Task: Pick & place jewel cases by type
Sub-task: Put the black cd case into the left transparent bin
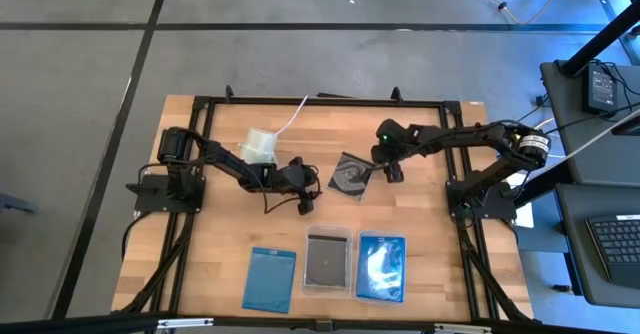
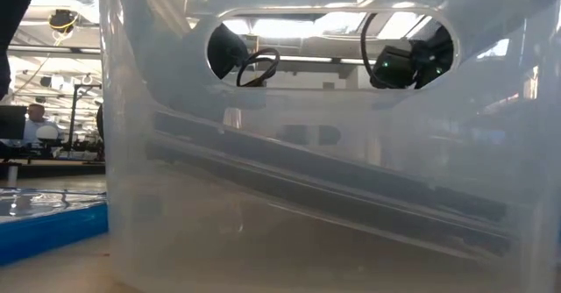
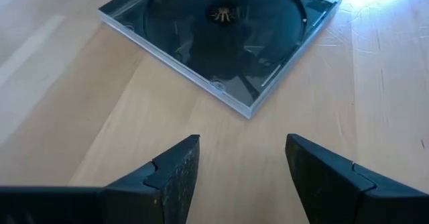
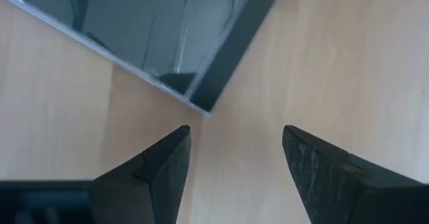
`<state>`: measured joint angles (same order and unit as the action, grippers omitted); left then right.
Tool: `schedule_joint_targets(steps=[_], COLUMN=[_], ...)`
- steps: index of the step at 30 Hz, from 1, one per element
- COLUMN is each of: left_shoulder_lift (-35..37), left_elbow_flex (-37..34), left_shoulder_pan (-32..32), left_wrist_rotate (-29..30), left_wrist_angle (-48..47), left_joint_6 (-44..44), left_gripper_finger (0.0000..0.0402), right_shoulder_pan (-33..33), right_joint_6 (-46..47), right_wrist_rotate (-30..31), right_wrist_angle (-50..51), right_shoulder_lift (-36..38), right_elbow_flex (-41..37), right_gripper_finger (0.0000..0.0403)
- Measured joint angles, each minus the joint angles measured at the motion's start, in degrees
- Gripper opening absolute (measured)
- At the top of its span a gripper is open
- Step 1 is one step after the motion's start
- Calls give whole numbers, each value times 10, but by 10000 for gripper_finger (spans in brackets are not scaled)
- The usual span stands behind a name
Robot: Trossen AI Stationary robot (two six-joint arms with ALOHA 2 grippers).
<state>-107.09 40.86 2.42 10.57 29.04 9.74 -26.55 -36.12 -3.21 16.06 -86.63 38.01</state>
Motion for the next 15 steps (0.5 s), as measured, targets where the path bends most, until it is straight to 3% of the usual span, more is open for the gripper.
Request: schedule_joint_targets(steps=[10, 15], left_shoulder_lift=[-32, -61], left_elbow_flex=[2, 17], left_shoulder_pan=[0, -1], left_wrist_rotate=[-22, -2], left_wrist_angle=[47, 61], left_joint_6=[-2, -3], left_gripper_finger=[219, 219], right_shoulder_pan=[0, -1], right_joint_6=[11, 28], right_wrist_rotate=[-31, -53], right_wrist_angle=[-32, -54], right_shoulder_lift=[-1, -18], right_elbow_flex=[-20, -24], right_gripper_finger=[240, 240])
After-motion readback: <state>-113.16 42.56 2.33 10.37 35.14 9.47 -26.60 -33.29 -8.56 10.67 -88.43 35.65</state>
